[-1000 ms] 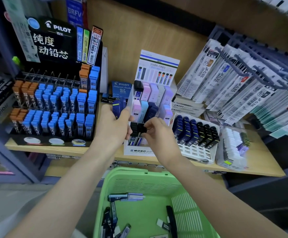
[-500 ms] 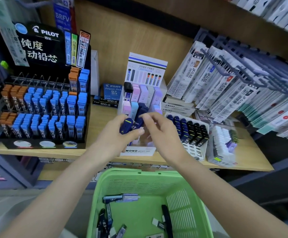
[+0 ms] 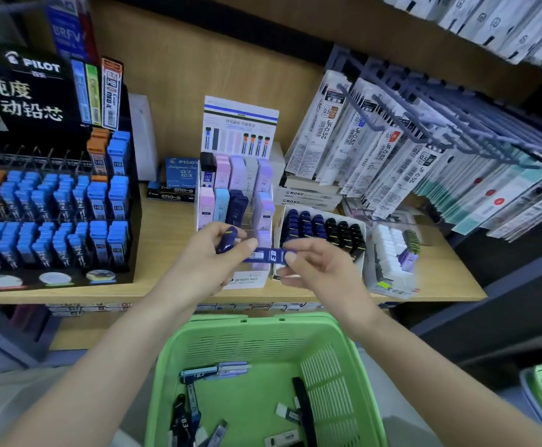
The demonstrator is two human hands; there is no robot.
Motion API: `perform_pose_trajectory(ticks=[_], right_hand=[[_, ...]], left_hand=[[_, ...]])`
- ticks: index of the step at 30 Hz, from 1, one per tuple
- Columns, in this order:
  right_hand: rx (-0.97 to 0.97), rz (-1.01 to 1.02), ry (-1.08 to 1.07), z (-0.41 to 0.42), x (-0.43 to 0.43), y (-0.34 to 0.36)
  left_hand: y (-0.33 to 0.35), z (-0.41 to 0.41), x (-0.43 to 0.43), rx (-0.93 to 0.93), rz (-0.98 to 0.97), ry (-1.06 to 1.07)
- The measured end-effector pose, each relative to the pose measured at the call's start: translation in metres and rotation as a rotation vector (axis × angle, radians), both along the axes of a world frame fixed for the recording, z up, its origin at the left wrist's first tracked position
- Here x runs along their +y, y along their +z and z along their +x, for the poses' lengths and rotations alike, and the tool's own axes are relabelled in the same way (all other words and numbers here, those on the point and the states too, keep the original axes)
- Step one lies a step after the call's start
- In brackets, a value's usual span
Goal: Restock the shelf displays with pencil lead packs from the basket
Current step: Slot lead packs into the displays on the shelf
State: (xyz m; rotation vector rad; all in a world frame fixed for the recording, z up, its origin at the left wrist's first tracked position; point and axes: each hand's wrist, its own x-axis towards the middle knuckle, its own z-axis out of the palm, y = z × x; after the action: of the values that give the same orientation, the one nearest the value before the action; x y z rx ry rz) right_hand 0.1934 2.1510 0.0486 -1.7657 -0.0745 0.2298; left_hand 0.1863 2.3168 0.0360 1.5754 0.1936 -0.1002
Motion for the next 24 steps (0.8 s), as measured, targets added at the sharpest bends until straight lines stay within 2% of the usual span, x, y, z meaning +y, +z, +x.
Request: perform_pose_trajectory(ticks=[4, 11, 18, 24], right_hand=[[0.054, -0.063, 0.080, -0.012, -0.010, -0.017], [-0.033, 0.159, -0.168, -0.012, -0.023, -0.028], [-0.022, 0.257, -0.125, -0.009, -0.043, -0.037], [-0.102, 0.097, -0.076, -0.002, -0.058, -0.047]], left_hand=[[-0.002, 0.002, -0.011, 0.011, -0.049, 0.009], [-0.007, 0.002, -0.026, 0.101, 0.064, -0.141], [-0.014, 0.002, -0.044, 0.156, 0.122, -0.234], [-0.022, 0.006, -0.055, 0.186, 0.161, -0.270]])
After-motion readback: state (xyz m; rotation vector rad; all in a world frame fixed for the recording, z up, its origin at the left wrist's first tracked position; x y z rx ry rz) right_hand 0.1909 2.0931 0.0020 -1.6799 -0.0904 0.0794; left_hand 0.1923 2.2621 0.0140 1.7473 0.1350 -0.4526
